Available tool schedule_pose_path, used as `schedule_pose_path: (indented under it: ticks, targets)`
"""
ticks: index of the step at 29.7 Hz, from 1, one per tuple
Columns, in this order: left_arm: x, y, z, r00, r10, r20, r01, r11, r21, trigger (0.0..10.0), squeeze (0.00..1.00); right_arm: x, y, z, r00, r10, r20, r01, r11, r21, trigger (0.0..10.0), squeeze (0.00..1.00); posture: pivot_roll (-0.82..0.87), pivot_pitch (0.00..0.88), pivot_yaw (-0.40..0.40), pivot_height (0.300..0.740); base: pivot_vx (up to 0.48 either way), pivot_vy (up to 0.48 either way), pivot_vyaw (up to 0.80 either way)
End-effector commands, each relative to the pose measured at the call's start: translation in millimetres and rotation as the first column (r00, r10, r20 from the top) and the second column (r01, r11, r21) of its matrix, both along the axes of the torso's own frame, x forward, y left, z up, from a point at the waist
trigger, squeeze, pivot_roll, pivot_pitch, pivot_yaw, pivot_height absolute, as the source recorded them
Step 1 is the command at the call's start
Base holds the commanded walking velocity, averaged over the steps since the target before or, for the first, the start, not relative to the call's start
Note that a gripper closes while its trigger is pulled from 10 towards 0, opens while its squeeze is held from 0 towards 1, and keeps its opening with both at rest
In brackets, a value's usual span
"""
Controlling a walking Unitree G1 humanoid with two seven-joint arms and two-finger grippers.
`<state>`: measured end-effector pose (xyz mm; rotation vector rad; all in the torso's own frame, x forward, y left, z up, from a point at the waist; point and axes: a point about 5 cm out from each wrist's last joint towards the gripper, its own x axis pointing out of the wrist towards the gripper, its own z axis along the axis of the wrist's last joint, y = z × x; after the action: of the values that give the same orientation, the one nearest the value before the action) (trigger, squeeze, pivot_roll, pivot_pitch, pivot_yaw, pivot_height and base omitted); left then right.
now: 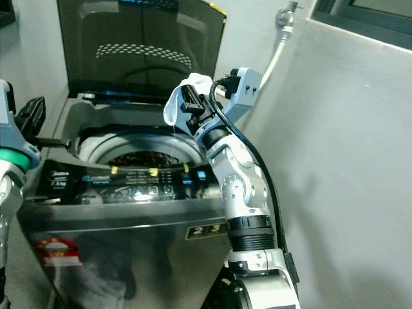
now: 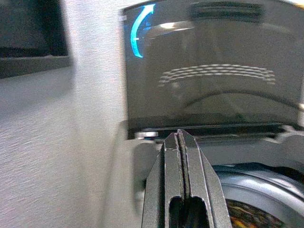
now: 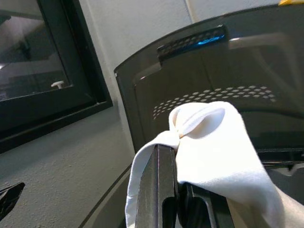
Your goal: Clothes washing
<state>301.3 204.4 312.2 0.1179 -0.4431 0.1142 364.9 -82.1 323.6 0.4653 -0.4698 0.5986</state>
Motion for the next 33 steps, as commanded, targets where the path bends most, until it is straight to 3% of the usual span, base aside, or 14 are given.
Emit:
schedule_pose_path:
  ticks: [1, 5, 13, 29, 33]
  targets:
    - [1.3, -3.5, -5, 1.000, -0.005, -0.027, 0.005, 1.000, 0.010, 10.0, 0.00, 0.1, -0.7, 5, 1.000, -0.001, 0.018, 0.002, 1.000, -0.010, 10.0, 0.00, 0.09, 0.000, -0.077, 0.740, 0.000, 0.000, 0.00]
    - [2.0, -4.4, -7, 0.999, -0.006, -0.038, 0.007, 1.000, 0.010, 10.0, 0.00, -0.2, 0.3, 6, 1.000, 0.002, 0.019, -0.002, 1.000, -0.014, 10.0, 0.00, 0.08, 0.000, -0.077, 0.740, 0.000, -0.480, 0.00]
    - [2.3, -2.5, -10, 0.999, 0.009, -0.042, -0.010, 1.000, -0.028, 10.0, 0.00, -1.3, 2.5, 7, 1.000, 0.011, 0.025, -0.010, 1.000, -0.027, 10.0, 0.00, 0.08, 0.000, -0.082, 0.740, 0.000, 0.000, 0.00]
    - [-1.4, -1.2, -3, 1.000, 0.022, -0.008, -0.022, 1.000, -0.020, 10.0, 0.00, -2.8, 10.4, 9, 0.998, 0.040, 0.041, -0.038, 0.998, -0.050, 10.0, 0.00, 0.08, 0.000, -0.088, 0.740, 0.000, 0.000, 0.00]
    - [-1.5, -4.3, -1, 1.000, 0.012, 0.012, -0.012, 1.000, -0.023, 10.0, 0.00, -3.6, 12.1, 10, 0.998, 0.041, 0.049, -0.038, 0.997, -0.068, 10.0, 0.00, 0.08, 0.000, -0.087, 0.740, 0.313, 0.000, 0.76]
